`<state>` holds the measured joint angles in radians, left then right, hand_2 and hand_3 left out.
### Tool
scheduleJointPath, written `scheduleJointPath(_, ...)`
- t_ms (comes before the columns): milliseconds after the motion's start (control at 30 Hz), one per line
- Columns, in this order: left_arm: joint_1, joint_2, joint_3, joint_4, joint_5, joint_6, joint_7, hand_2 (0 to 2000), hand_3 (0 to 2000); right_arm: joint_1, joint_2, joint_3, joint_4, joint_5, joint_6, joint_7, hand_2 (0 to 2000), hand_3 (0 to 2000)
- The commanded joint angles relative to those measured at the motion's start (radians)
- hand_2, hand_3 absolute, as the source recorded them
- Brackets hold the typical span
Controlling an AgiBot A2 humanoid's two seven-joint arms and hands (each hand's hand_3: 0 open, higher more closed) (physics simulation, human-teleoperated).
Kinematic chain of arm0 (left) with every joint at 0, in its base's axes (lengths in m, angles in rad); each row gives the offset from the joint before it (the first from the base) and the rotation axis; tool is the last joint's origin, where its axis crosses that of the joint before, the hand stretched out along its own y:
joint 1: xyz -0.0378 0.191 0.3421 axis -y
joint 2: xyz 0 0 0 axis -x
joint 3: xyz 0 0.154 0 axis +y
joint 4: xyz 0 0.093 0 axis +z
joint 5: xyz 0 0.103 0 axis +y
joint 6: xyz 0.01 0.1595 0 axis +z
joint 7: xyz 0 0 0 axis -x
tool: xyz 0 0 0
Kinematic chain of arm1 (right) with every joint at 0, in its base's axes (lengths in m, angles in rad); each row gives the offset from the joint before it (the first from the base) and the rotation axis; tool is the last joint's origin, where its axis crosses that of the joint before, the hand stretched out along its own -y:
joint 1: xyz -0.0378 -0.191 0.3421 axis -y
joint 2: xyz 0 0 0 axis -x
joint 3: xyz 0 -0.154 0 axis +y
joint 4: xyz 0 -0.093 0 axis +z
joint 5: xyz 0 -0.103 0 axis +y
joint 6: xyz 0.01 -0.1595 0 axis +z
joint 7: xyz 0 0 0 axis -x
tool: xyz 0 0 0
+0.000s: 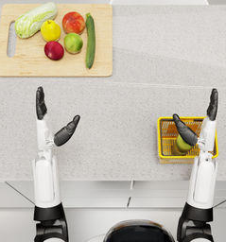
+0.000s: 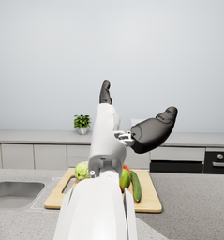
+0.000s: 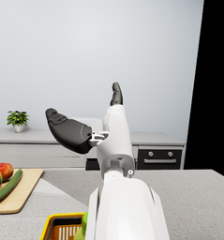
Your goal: Pick up the green tea and place it into the yellow basket
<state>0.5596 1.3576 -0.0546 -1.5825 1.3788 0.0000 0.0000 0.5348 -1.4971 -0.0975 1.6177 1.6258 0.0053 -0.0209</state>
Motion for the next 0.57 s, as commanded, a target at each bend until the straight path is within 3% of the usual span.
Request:
scheduleJointPath(33, 0.093, -0.006, -0.066, 0.041, 0.0, 0.0, 0.0, 0, 0, 0.07, 0.012, -0.043, -0.008, 0.0, -0.001, 0.006, 0, 0)
scheduleJointPath(167, 0.034, 0.002, -0.125, 0.038, 0.0, 0.0, 0.0, 0, 0, 0.029, 0.007, -0.101, -0.024, 0.0, -0.004, 0.017, 0, 0)
scheduleJointPath(567, 0.019, 0.006, -0.124, 0.041, 0.0, 0.0, 0.0, 0, 0, 0.014, 0.005, -0.1, -0.027, 0.0, -0.005, 0.021, 0, 0)
